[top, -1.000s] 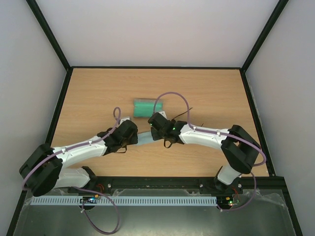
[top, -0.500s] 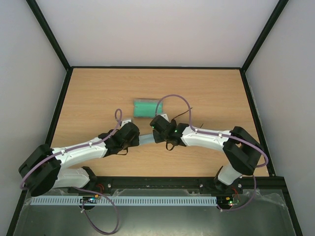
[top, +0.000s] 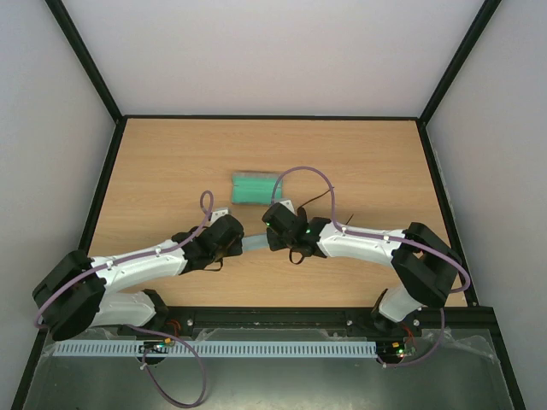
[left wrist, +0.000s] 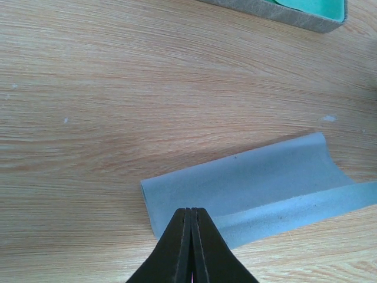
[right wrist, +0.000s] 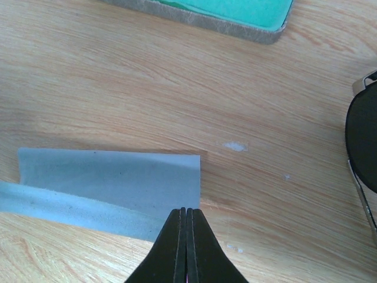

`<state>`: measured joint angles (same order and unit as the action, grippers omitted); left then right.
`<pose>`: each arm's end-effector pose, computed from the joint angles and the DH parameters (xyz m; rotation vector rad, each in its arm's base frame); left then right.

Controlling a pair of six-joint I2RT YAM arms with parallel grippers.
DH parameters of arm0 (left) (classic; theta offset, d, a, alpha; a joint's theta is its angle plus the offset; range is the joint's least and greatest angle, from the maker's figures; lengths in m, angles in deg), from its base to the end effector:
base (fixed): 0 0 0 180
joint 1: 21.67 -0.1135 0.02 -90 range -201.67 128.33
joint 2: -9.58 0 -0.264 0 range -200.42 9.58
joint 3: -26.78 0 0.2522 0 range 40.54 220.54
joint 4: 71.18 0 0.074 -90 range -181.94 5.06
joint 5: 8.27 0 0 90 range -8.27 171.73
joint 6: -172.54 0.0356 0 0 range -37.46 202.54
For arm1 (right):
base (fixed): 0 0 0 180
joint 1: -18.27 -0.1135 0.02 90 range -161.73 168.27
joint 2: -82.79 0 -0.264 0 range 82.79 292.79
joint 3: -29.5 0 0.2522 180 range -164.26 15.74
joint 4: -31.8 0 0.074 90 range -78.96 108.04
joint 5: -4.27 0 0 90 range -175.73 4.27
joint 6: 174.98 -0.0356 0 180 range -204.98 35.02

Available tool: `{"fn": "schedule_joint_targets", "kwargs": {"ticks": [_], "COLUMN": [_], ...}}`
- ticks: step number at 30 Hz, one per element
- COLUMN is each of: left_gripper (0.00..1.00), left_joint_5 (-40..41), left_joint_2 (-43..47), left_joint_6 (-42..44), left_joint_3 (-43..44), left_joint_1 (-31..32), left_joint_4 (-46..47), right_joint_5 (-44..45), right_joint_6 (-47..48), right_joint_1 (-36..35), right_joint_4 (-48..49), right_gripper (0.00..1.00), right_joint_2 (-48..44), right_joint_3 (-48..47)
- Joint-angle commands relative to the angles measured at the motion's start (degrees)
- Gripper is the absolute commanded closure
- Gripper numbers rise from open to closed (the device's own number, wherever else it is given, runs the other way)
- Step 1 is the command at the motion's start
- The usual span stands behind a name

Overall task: Organize the sunglasses
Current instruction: Fold the glasses cleaning cloth at the center of the board.

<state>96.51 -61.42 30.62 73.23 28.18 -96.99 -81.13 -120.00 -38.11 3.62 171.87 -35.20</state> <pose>0.1569 -0.1719 0.1748 -0.1600 2.4666 -0.4884 0.1751 0.2583 0.1864 -0.4428 2.5369 0.5523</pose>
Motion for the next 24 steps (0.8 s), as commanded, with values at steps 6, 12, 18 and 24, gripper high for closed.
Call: {"fn": "schedule_joint_targets", "kwargs": {"ticks": [6,12,18,24], "left_gripper": [0.98,0.98,0.98,0.98], "left_joint_5": [2.88,2.19,2.0,1.91], "left_joint_2": [2.12,1.85,1.74,1.18], "left_joint_6": [-0.89,-0.88,-1.25,-1.42], "left_joint_3": [-0.61,-0.84,-1.06,-0.75], "left_joint_1": [0.41,0.52,1.07,1.53], "left_joint_4": [-3.4,-3.01,-2.57,-2.32], "right_joint_5": [1.04,2.04,2.93,3.44], "right_joint_6": [-1.12,-1.1,-1.1,-0.65], "right_joint_1": [-1.77,-1.81,-1.8,-1.81], "right_joint_4": [1.24,1.01,0.44,-0.29], "right_gripper": [0.99,0.99,0.99,0.99], "right_joint_2": [-0.76,-0.51,-0.56,-0.03], "right_joint_3": [1.52,1.39,0.88,-0.41]}}
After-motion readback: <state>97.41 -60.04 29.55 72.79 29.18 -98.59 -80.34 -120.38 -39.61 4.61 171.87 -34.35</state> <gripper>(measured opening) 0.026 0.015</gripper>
